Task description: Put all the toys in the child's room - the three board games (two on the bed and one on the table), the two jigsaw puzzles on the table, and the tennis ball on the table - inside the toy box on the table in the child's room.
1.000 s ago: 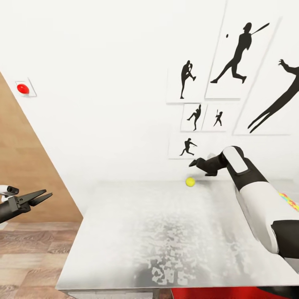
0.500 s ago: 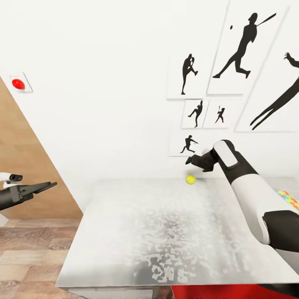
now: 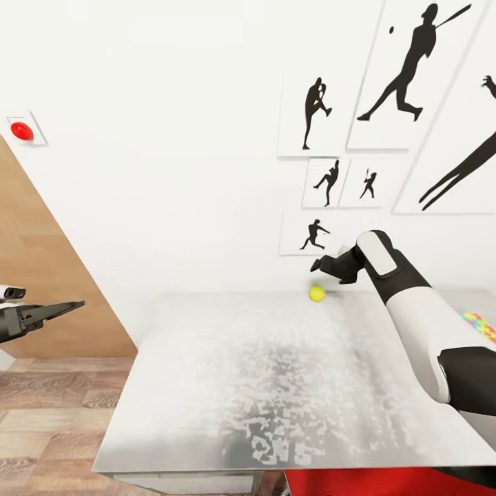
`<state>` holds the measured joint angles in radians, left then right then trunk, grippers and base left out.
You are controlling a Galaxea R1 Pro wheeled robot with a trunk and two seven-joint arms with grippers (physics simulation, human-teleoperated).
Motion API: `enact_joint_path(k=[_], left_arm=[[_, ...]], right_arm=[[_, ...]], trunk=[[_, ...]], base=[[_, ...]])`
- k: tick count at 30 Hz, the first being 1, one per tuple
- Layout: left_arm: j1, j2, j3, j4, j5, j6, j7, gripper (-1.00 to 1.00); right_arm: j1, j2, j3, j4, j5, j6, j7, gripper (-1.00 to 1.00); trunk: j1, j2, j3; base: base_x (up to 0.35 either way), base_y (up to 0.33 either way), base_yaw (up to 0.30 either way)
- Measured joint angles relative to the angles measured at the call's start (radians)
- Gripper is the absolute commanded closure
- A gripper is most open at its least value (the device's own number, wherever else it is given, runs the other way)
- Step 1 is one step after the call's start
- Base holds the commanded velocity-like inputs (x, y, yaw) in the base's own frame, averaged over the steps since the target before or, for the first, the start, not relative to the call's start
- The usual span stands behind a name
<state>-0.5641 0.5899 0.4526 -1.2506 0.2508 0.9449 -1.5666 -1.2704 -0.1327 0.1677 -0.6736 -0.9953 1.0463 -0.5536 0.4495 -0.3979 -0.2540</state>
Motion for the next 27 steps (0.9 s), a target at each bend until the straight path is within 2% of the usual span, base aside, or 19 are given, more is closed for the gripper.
enact_joint_path(k=[9, 19, 27], left_arm=[[0.003, 0.01, 0.066, 0.0, -0.001, -0.003, 0.0, -1.0], [0.003, 0.035, 0.078, -0.003, 0.005, -0.028, 0.0, -1.0], [0.005, 0.039, 0.078, -0.004, 0.008, -0.035, 0.0, -1.0]], right_arm=[[0.0, -0.007, 0.0, -0.003, 0.001, 0.0, 0.001, -1.0], [-0.027, -0.007, -0.001, -0.007, 0.001, 0.0, 0.002, -1.0], [-0.04, -0.006, 0.0, -0.007, 0.002, 0.0, 0.001, -1.0]], trunk=[[0.0, 0.0, -0.015], [0.0, 0.0, -0.032], [0.0, 0.0, -0.045]], base=[[0.0, 0.0, 0.0], [0.0, 0.0, 0.0], [0.0, 0.0, 0.0]])
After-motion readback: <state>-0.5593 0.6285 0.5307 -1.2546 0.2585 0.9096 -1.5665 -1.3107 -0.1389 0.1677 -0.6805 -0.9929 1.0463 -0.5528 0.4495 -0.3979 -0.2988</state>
